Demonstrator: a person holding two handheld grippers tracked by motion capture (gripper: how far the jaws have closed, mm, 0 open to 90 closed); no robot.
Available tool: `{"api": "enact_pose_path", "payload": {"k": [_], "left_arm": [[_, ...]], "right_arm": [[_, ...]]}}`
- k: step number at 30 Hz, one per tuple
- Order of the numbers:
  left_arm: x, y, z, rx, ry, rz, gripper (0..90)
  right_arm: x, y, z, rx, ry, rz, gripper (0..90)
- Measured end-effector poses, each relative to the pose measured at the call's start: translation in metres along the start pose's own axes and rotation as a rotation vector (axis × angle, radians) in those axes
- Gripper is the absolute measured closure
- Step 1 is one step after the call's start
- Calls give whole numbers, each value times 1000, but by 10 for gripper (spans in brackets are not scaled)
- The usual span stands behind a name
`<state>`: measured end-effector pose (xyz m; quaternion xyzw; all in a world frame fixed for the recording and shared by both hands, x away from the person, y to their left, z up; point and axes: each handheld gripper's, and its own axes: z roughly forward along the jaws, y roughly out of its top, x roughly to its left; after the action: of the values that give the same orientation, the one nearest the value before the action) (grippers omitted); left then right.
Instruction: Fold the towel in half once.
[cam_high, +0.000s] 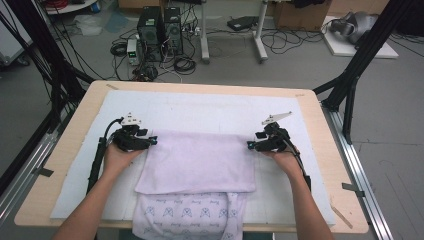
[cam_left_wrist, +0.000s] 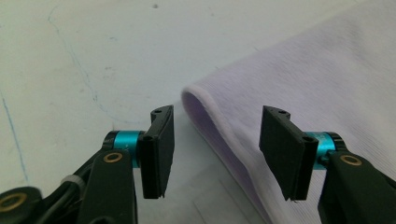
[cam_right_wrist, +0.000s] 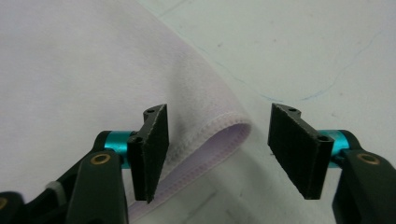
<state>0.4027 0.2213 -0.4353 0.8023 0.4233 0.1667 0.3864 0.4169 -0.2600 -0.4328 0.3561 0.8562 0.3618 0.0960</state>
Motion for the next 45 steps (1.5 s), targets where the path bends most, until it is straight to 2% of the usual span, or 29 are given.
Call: {"api": "enact_pose_path", "payload": {"k": [3, 4, 5, 6, 7, 8, 9, 10, 11, 12, 14, 17, 22, 23, 24, 25, 26, 28, 31, 33, 37, 40, 42, 43, 44, 45], "left_arm": [[0, 3, 10, 19, -12, -5, 411], [-2, 3, 13, 30, -10, 10, 429], [-4, 3, 17, 36, -15, 28, 495], [-4, 5, 18, 24, -20, 36, 543], [-5, 6, 19, 18, -32, 34, 695], [-6, 8, 20, 14, -11, 44, 801], [-6, 11, 21, 25, -7, 42, 850], [-5, 15, 22, 38, 3, 37, 858], [-4, 20, 21, 43, 26, 59, 862], [-3, 26, 18, 25, 48, 69, 864], [3, 44, 8, -12, 68, 50, 866], [10, 79, -12, -78, 104, 60, 866], [16, 143, -52, -199, 166, 116, 862], [17, 150, -56, -208, 187, 122, 842], [19, 154, -58, -208, 215, 120, 786], [22, 154, -58, -198, 228, 101, 699], [25, 151, -56, -184, 220, 75, 630], [30, 139, -50, -147, 208, 58, 545], [33, 113, -45, -126, 175, 47, 542], [32, 95, -43, -108, 146, 41, 533], [27, 71, -43, -104, 98, 38, 516], [23, 59, -46, -101, 60, 49, 501], [20, 54, -48, -104, 42, 51, 495], [19, 52, -49, -102, 30, 52, 484], [17, 49, -50, -99, 27, 58, 480], [16, 47, -51, -102, 24, 60, 477]], "right_arm": [[-1, 0, 10, 20, 11, -14, 412], [-1, 1, 11, 12, 9, -33, 515], [-1, 2, 11, 4, 53, -39, 623], [-1, 3, 13, 7, 65, -50, 718], [0, 5, 14, 12, 87, -58, 796], [1, 7, 15, 26, 94, -62, 818], [1, 12, 15, 43, 91, -67, 830], [1, 17, 14, 55, 70, -81, 836], [0, 22, 11, 49, 54, -89, 838], [-3, 29, 8, 38, 35, -88, 840], [-6, 47, -2, 17, 1, -91, 842], [-10, 79, -20, -15, -56, -122, 843], [-14, 138, -59, -73, -145, -189, 841], [-15, 148, -65, -90, -151, -204, 824], [-17, 156, -69, -97, -146, -187, 767], [-18, 160, -70, -110, -163, -170, 669], [-21, 161, -69, -116, -178, -157, 612], [-26, 155, -60, -113, -138, -107, 545], [-28, 135, -44, -71, -109, -81, 517], [-27, 120, -37, -59, -93, -65, 498], [-19, 98, -30, -58, -52, -59, 475], [-10, 88, -28, -63, -24, -61, 459], [-6, 86, -27, -30, 6, -49, 422], [-3, 85, -27, -18, 12, -60, 422], [1, 85, -29, -19, 19, -65, 424], [5, 83, -31, -48, 20, -77, 436]]}}
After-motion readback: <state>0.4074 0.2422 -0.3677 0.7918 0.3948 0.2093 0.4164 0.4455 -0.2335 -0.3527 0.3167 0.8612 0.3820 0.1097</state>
